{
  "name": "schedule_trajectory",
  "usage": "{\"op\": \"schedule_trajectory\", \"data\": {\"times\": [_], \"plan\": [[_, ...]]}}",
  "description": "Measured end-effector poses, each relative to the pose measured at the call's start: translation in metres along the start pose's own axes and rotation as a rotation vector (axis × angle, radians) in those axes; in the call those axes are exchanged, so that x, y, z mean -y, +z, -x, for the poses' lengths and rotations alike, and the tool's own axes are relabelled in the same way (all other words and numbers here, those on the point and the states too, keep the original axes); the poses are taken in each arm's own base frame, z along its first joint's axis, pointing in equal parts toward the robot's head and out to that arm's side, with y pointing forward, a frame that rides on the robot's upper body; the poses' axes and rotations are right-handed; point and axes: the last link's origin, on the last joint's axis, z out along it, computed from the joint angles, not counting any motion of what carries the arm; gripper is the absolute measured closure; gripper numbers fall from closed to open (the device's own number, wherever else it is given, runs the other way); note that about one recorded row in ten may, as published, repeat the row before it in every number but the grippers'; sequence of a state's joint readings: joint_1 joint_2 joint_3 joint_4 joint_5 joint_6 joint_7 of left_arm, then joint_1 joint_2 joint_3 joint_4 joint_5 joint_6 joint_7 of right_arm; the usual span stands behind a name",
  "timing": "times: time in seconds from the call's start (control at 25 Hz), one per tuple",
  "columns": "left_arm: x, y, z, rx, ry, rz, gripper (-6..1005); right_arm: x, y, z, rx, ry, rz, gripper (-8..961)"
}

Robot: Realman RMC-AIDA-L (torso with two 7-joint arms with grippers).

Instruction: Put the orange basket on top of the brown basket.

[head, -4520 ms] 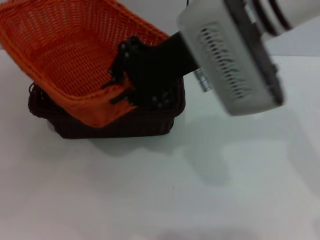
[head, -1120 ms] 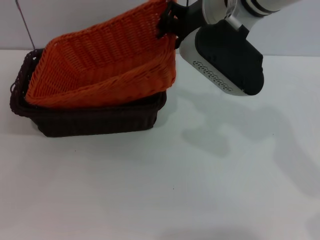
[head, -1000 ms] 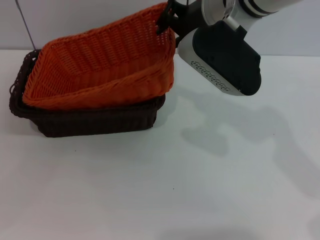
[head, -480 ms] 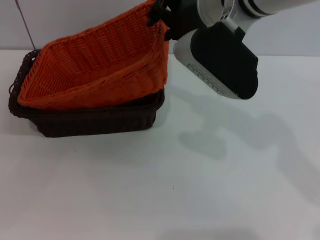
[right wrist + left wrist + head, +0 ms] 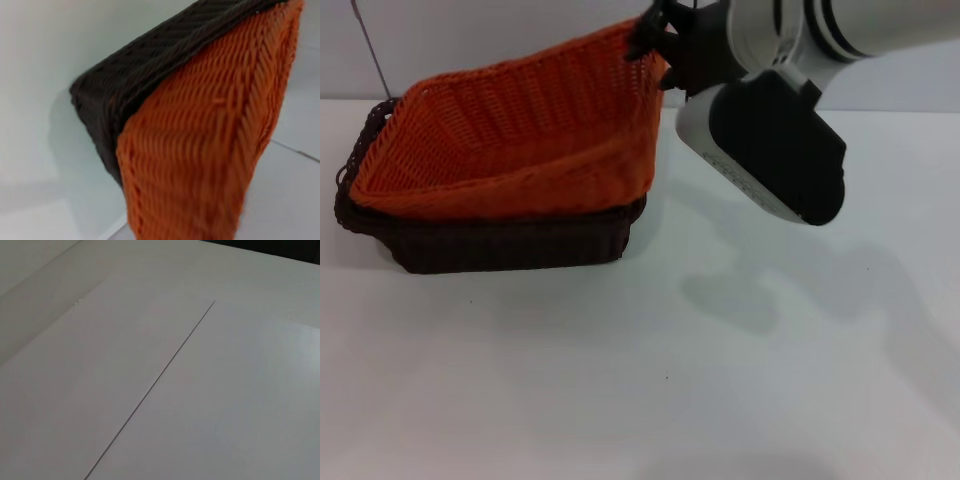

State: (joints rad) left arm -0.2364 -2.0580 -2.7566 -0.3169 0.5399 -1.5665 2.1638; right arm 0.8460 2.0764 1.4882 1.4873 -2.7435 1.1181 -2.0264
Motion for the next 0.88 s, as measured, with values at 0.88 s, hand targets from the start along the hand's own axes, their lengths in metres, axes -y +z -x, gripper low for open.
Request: {"op": "schedule_trajectory", "data": {"times": [0.88], "plan": [[0.003, 0.003, 0.003, 0.004, -0.006, -0.027, 547, 0.007, -0.075, 0.006, -0.061, 0.387, -0.307, 541]]}}
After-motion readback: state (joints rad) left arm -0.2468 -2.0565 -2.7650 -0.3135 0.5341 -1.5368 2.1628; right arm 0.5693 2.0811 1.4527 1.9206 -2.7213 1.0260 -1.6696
